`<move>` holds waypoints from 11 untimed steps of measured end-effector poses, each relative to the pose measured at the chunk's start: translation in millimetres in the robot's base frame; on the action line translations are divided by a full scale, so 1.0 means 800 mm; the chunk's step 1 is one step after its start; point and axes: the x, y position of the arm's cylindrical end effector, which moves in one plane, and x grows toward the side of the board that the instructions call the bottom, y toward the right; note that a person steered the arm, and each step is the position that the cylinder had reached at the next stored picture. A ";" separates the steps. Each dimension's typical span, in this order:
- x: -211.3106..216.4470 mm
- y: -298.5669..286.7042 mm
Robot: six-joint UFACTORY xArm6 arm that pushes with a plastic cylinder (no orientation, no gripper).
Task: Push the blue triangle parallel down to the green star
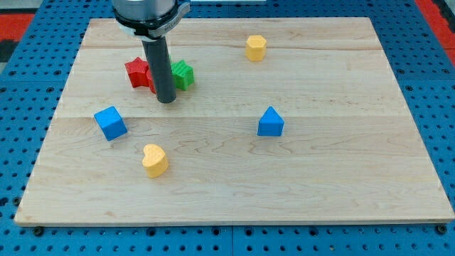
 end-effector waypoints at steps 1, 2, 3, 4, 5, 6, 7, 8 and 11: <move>0.000 0.000; 0.000 0.000; 0.000 0.001; 0.000 0.064; -0.009 0.151; -0.037 0.226; -0.087 0.271; -0.137 0.303; 0.028 0.341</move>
